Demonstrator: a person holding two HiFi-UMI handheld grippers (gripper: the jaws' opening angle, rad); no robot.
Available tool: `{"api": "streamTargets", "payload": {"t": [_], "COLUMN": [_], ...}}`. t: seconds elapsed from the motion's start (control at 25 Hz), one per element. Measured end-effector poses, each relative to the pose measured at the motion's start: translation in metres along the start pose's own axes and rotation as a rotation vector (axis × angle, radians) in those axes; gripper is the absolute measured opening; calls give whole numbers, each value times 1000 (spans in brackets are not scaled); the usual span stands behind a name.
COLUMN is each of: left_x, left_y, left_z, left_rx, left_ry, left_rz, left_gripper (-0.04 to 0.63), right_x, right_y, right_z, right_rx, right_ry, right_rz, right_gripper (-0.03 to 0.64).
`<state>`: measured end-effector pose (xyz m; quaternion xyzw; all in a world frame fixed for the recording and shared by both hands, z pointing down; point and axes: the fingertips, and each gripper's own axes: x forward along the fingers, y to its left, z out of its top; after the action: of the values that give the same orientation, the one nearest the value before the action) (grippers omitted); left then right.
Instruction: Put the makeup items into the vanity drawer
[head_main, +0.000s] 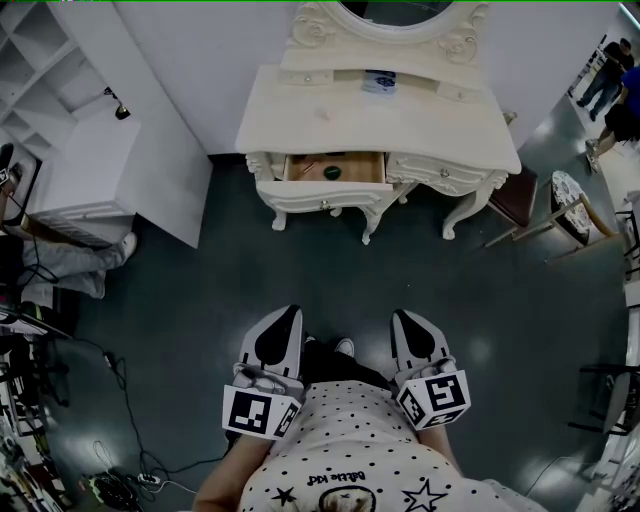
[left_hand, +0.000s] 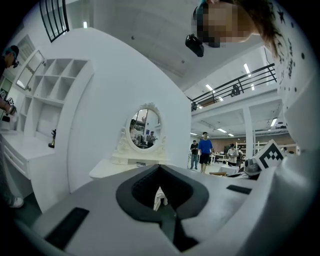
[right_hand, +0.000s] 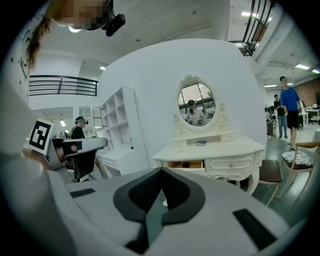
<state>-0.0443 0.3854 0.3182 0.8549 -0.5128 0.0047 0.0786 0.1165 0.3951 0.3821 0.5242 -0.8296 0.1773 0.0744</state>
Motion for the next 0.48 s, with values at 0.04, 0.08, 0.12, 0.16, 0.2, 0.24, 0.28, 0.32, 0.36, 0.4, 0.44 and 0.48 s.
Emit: {"api": "streamTargets", "payload": {"t": [0.04,0.08,0.12,0.16,0.2,0.24,0.28,0.32,0.36,0.4,0.44,0.48], "left_x": [0,1,2,3,4,5,7,9,11,14,17,21], "left_y": [0,-1,-1,0,1,2,3,4,6,8,10,12], "left_z": [0,-1,-3,-4,-5,-5,-6,-6,-5,-5,-4,-3], "left_rx": [-2,-4,-5,-7,-8,-9,-11,-14,-15,-16,-17,-17], "left_ry": [0,1,4,6,8,9,9,8,7,6,6,4], "left_rz": [1,1,0,-1,-2,-2,-2,-2,-4,-6,-9,-13], "left_gripper": [9,9,9,9,9,9,9,9,9,9,9,9], "right_x": [0,0,1,2,3,4,5,6,7,9,12,16], "right_y": [0,1,1,1,0,-2,-4,-6,-8,-9,-10,-11], "right_z": [0,-1,-1,-1,-1,-1,-2,-2,-3,-2,-1,0], "right_rx": [-2,-7,-12,-14,-14,-11,-6,3,10,13,13,11], "right_ry": [2,2,2,2,2,4,8,11,15,18,19,20], "right_rz": [3,8,13,16,16,13,8,1,-5,-9,-12,-15], "right_gripper": [9,9,9,9,9,9,9,9,9,9,9,9]}}
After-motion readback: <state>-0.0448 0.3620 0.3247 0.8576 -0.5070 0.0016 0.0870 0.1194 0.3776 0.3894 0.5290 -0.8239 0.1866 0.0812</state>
